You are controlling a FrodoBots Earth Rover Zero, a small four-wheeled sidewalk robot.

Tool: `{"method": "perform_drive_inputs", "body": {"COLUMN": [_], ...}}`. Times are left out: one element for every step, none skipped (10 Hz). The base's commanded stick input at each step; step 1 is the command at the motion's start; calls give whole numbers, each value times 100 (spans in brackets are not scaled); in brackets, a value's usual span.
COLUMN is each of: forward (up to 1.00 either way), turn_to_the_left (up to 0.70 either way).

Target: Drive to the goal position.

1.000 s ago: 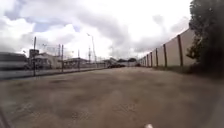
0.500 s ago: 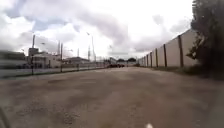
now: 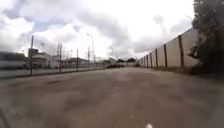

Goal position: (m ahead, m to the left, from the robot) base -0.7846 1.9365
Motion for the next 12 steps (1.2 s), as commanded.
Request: {"method": "perform_drive_inputs", "body": {"forward": [30,30,30,30,30,30,30,30,30,30,30,30], "turn_to_the_left": [0,0,0,0,0,0,0,0,0,0,0,0]}}
